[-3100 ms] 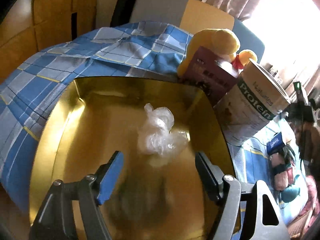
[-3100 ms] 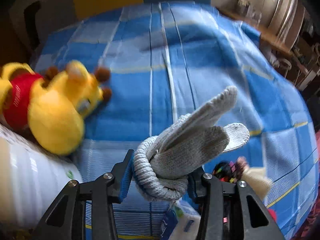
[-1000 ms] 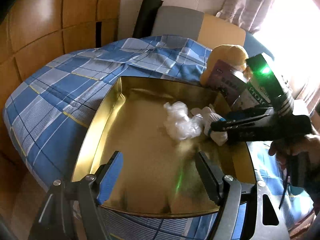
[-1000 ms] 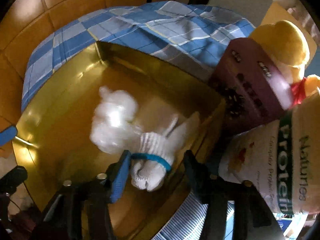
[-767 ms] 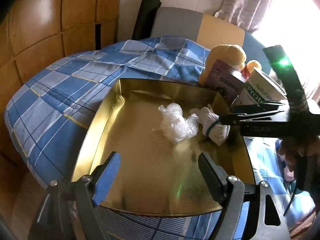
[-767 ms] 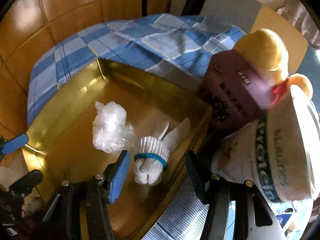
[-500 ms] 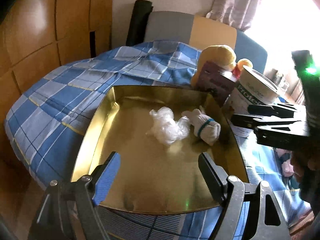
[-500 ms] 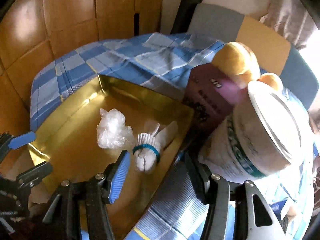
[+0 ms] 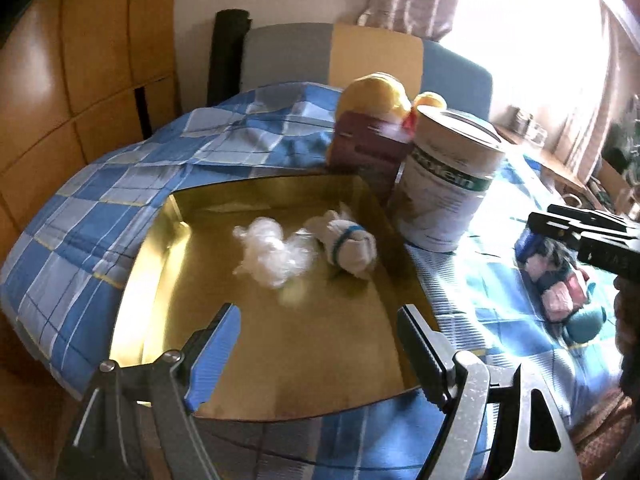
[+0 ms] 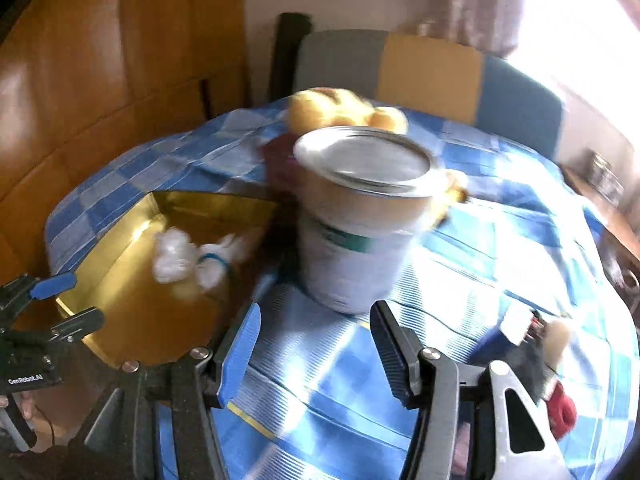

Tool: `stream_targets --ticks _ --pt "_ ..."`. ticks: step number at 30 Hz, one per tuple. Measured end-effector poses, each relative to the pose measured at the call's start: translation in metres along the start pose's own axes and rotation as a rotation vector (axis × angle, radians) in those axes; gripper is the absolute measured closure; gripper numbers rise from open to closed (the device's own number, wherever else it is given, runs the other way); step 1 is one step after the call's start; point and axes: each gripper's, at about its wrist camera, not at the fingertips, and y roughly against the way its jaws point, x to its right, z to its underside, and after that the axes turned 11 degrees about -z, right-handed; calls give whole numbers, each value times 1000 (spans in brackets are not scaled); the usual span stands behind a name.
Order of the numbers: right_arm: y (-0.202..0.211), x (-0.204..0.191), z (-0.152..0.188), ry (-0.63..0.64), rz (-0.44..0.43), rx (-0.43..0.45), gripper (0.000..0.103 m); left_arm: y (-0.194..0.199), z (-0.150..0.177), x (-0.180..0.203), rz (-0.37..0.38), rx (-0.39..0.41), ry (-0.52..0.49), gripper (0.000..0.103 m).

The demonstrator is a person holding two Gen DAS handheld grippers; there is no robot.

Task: Organize soft objects
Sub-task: 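Move both tools back to the pile of soft items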

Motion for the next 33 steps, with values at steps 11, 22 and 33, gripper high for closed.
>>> stream_targets --ticks 11,22,33 --pt "80 134 46 -335 272 157 45 9 -10 61 106 15 -135 22" --pt "133 234 112 -773 425 333 45 3 -15 134 253 -31 -272 26" --pt "126 241 121 -858 338 337 45 -27 -8 226 460 -185 -368 35"
